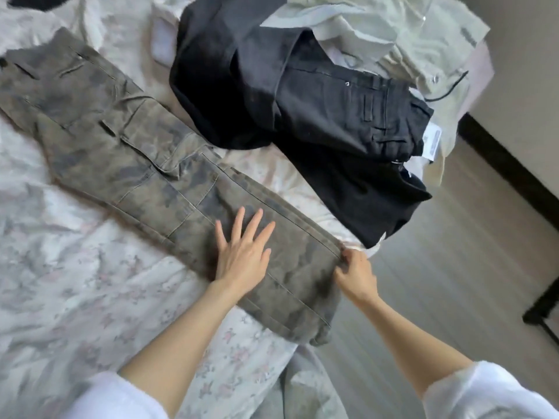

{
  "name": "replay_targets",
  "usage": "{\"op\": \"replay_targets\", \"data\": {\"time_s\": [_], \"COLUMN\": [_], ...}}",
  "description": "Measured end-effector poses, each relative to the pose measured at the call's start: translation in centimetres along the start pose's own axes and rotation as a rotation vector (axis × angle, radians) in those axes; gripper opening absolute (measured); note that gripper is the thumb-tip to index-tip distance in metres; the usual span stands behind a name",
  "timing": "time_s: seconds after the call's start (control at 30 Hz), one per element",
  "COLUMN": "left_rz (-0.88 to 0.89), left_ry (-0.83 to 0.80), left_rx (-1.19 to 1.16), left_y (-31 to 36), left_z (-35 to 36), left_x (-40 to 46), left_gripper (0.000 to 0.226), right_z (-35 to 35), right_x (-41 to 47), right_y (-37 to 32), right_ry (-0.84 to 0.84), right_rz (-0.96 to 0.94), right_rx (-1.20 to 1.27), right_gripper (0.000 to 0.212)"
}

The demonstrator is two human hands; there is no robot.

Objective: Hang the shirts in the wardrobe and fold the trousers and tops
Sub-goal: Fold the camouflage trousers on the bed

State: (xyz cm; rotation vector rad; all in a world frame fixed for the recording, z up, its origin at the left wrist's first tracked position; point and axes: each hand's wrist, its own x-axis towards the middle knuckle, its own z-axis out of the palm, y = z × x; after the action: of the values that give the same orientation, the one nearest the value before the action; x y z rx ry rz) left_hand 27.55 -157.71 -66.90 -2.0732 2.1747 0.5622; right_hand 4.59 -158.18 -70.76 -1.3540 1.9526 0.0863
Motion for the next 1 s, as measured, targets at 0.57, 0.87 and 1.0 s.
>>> {"op": "replay_targets", "data": {"time_s": [0.57, 0.87, 1.0], "left_rz": [0.239, 0.326, 0.283], "left_ry": [0.101, 0.102, 0.144], "left_rx": [0.03, 0.102, 0.147], "left_y": [5.9, 7.3, 8.1], "left_z": [-2.0, 0.7, 0.8], "left_x": [9.1, 8.1, 7.4], "left_gripper": [0.014, 0.021, 0.026], "right_z": [-4.2, -6.0, -5.1], "right_x": [3.6, 6.2, 6.6], "right_y": [8.0, 8.7, 8.5], "right_ry": [-0.231, -0.327, -0.416], "right_rz": [-0.193, -0.157, -0.103], "right_rx": [-0.235, -0.29, -0.241], "right_gripper": [0.035, 0.034, 0.033]}}
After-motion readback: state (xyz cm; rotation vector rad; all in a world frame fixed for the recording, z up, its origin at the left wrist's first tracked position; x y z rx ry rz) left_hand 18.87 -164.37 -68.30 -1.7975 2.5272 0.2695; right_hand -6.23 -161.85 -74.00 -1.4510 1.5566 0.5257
